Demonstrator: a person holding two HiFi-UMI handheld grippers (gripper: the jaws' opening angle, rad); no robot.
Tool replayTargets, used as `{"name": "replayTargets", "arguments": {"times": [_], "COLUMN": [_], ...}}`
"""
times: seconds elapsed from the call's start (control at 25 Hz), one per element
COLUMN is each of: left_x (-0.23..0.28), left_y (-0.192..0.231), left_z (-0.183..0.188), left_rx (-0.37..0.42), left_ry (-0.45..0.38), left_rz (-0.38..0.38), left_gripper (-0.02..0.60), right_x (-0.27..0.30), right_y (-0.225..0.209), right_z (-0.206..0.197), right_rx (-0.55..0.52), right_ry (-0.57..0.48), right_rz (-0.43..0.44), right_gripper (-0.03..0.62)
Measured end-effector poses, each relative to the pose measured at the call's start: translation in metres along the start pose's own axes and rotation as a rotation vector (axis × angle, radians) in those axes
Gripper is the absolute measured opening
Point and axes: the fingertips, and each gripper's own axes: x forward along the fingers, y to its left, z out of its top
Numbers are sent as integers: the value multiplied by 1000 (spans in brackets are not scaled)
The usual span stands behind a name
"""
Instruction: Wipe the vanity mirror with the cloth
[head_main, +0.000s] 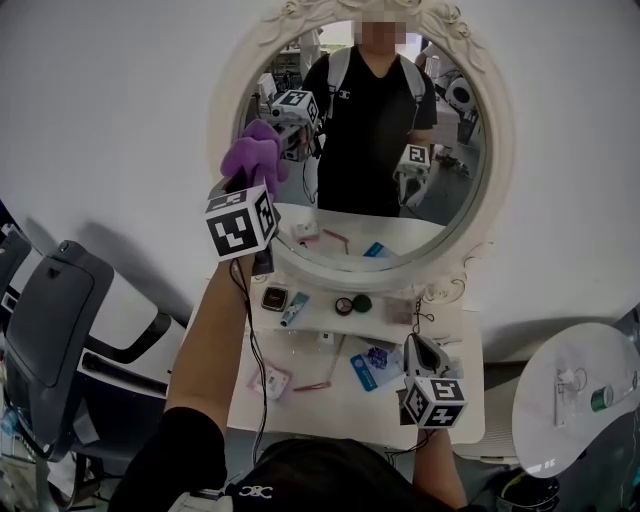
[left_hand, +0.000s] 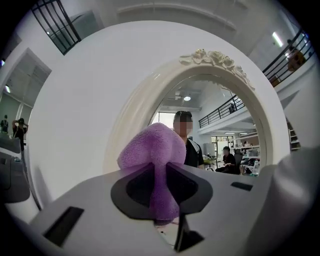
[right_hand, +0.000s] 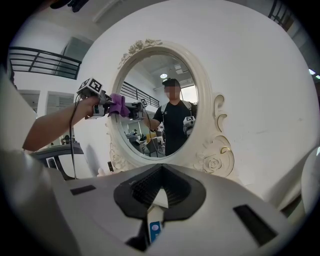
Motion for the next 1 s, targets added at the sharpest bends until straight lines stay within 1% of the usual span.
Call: {"name": "replayTargets", "arguments": {"times": [0.08,0.2,0.32,0.6,0.8,1.0], "left_x": [2,4,6,8,8,8], "left_y": [-4,-12,-26,-59,-87,-115], "left_z": [0,1,1,-2,-5,-10], "left_rx": [-6,13,65,190,218,228], "left_ry": [-3,-13,-24,-45,-57,-46], "left_rz": [-1,-4,-9,23,25,-16], "left_gripper": [72,73,73,72,72,72], "right_x": [-1,-4,-6,-10,-15,-20], "right_y": [-4,-8,-13,-20,-30,-39], "right_z": [-1,-2,-2,-5,-5,-5], "right_rx": [4,6,7,8,10,14], "right_ry": [0,1,2,9,10,8], "right_rz": [-9,-20,-31,-42,-56,-68], "right_gripper": [11,11,11,11,11,11]}}
